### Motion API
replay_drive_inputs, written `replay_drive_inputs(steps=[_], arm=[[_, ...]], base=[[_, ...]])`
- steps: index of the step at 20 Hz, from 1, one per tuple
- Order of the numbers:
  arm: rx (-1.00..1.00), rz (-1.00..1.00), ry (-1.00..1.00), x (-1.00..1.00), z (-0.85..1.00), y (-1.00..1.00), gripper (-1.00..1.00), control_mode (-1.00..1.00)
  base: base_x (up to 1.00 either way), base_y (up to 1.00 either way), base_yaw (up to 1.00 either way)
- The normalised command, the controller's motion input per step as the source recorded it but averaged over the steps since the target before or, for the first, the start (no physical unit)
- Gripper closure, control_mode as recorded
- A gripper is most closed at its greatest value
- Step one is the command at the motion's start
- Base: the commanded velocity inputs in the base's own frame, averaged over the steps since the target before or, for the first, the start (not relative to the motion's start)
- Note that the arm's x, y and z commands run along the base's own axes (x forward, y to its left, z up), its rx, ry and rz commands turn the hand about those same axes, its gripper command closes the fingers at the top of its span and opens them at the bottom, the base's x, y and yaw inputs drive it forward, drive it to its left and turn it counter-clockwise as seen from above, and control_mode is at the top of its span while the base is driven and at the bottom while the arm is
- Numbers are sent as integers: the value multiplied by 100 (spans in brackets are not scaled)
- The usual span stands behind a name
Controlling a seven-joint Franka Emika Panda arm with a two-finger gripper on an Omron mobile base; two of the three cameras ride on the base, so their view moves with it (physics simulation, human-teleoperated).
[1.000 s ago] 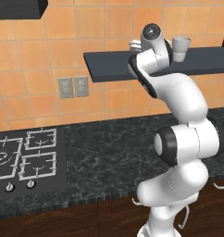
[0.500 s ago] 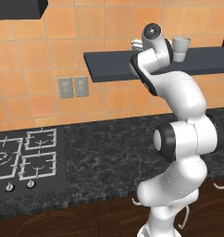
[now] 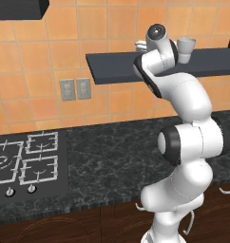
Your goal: Gather all objects into one cabinet and sort the glasses and bowls to opposite sides.
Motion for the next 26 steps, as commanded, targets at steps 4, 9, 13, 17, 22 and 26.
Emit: replay_drive_inputs(steps=[4, 9, 13, 17, 22, 26], arm=[[0, 0, 0, 3, 0, -1, 100, -100], [0, 0, -2, -10, 0, 0, 100, -100], [0, 5, -5, -76, 0, 1, 100, -100], [0, 14, 0, -96, 0, 18, 100, -100], [0, 19, 0, -84, 30, 6, 100, -100], [2, 25, 0, -52, 47, 8, 100, -100]], base=[[0, 0, 0], [0, 0, 0], [0, 0, 0], [0, 0, 0], [0, 0, 0], [0, 0, 0]])
